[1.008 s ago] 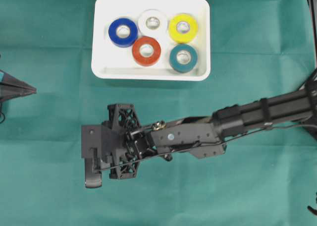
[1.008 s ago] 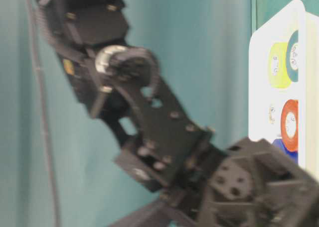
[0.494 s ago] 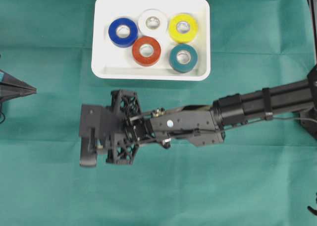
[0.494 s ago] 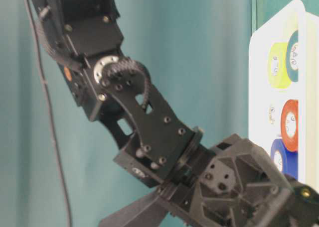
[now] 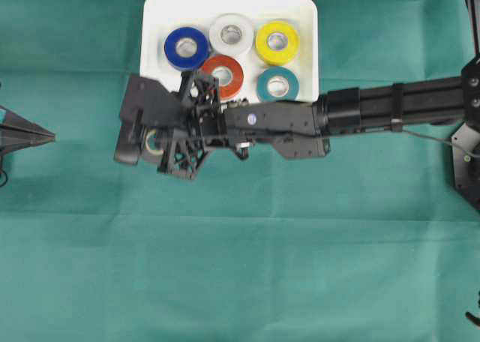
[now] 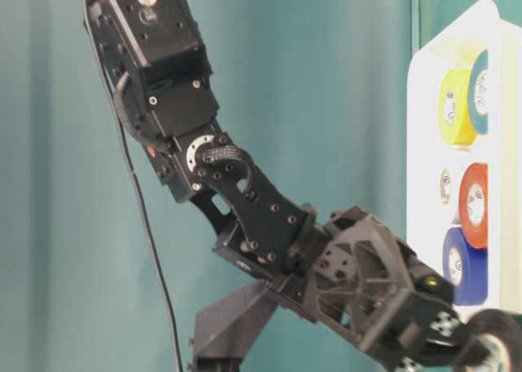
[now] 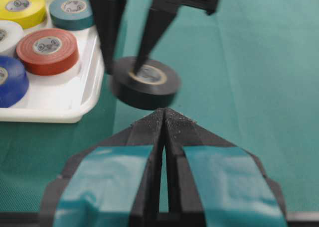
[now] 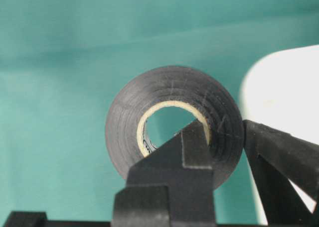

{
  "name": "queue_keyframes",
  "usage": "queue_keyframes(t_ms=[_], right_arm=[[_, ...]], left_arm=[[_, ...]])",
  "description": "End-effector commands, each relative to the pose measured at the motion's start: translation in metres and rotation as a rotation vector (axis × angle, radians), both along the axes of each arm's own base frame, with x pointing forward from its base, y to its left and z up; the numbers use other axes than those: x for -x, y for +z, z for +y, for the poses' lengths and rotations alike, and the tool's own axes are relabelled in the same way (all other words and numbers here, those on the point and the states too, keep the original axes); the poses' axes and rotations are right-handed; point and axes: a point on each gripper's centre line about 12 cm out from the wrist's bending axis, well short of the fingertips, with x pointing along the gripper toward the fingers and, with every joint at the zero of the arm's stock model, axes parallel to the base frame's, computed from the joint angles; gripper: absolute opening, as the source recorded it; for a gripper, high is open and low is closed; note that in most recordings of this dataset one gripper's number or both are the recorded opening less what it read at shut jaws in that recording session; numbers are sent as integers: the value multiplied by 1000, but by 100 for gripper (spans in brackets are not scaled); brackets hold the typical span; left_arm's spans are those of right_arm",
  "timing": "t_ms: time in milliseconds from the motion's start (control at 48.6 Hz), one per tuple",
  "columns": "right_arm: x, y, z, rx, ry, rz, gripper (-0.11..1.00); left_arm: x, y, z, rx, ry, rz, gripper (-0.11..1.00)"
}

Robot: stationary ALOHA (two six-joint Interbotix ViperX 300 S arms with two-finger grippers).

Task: Put the tape into the white case with the right arm.
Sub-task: 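Lift the black roll and carry it into the tray's lower left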

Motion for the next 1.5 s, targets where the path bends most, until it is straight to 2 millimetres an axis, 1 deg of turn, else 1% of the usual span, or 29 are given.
queue_keyframes(t_ms=[0,185,411,576,987,1028,1111,1172,1234,1296,1316,1378,1481], right_arm=[[2,40,-19,10,-31,-81,0],[9,38,-55,15,-99,-71,0],[17,32,-80,37,-133,-49,0],[18,31,-82,71,-119,-35,0],[21,26,-83,90,-107,-25,0],[21,26,-83,93,-106,-25,4],[21,26,-82,94,-105,-23,21],[21,26,-82,94,-104,-24,38],[20,28,-81,95,-101,-30,58],[21,30,-80,95,-100,-34,73],[22,31,-80,95,-100,-35,74],[24,33,-80,95,-100,-37,68],[33,37,-77,93,-98,-34,68]], left_arm=[[-1,4,0,2,2,-6,0],[-1,4,0,2,2,-6,0],[-1,4,0,2,2,-8,0],[-1,4,0,0,2,-8,0],[-1,4,0,0,2,-6,0],[-1,4,0,0,2,-8,0],[-1,5,0,2,2,-9,0],[-1,4,0,0,2,-8,0],[-1,4,0,0,2,-8,0],[-1,4,0,0,2,-8,0],[-1,4,0,0,2,-8,0],[-1,4,0,0,2,-6,0],[-1,4,0,2,2,-6,0]])
